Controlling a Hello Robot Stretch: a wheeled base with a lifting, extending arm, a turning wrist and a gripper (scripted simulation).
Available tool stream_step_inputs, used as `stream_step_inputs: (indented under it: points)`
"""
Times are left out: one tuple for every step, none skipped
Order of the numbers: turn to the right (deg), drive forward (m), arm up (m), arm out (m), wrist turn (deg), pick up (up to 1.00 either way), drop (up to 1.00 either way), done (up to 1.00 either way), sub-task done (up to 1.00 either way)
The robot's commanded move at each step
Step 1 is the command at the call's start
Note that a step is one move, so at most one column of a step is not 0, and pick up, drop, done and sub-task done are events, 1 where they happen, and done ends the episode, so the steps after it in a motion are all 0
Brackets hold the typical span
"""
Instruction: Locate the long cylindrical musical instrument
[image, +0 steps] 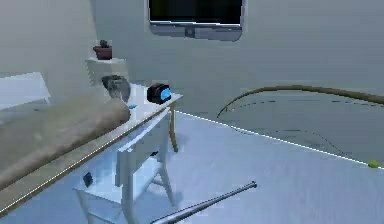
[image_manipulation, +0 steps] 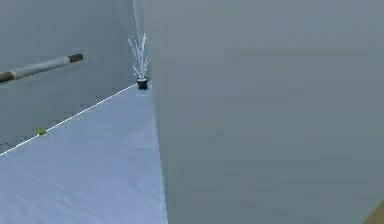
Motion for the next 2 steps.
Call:
stream_step_inputs:
  points:
    - [42.0, 0.00, 0.00, 0.00, 0.0, 0.00, 0.00, 0.00, 0.00]
    - [0.0, 0.60, 0.00, 0.00, 0.0, 0.00, 0.00, 0.00, 0.00]
